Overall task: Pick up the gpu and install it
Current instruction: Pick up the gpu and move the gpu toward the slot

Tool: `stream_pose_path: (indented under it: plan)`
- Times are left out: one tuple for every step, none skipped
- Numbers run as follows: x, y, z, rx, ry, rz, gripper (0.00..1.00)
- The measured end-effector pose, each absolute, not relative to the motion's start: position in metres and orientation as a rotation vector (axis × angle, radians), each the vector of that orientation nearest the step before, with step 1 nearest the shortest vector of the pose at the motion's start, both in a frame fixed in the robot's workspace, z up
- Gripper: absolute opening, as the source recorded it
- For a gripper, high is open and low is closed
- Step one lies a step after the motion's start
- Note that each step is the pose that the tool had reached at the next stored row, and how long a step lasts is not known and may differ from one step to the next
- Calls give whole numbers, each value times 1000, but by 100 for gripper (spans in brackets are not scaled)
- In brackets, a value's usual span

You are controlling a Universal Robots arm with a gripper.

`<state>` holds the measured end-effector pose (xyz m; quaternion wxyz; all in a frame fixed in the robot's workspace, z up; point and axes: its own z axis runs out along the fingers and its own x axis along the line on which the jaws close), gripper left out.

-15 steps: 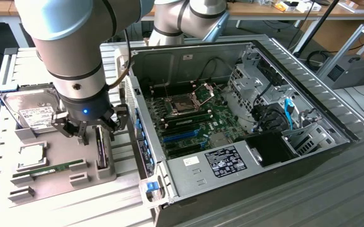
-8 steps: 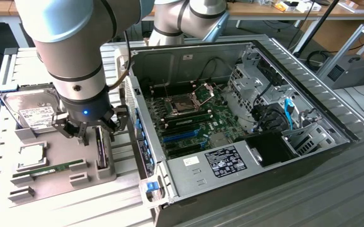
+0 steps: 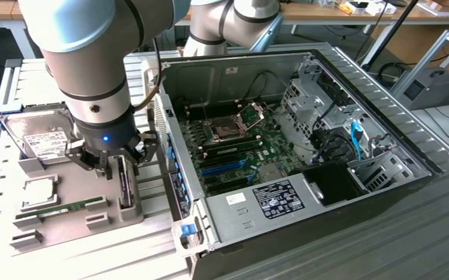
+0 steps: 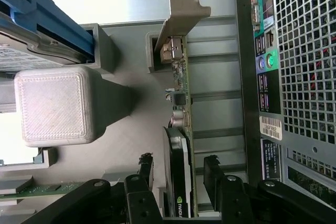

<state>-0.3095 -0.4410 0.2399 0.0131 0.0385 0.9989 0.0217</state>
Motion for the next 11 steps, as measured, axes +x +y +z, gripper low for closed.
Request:
stream_pose_path:
  plan:
    - [-309,-441,240,120,3112,68,51]
    - [-309,-441,240,120,3112,68,51]
    - [-309,-441,240,120,3112,68,51]
    - [-310,-441,240,120,3112,68,51]
    - [-310,-441,240,120,3112,68,51]
    - [-310,-441,240,120,3112,69,51]
    - [-310,-442,240,120,3112,70,51]
    - [-309,-442,240,120,3112,72,51]
    - [-309,-443,240,120,3112,73,51]
    - [-309,-444,240,120,3112,77,51]
    - [-310,-444,240,120,3112,79,51]
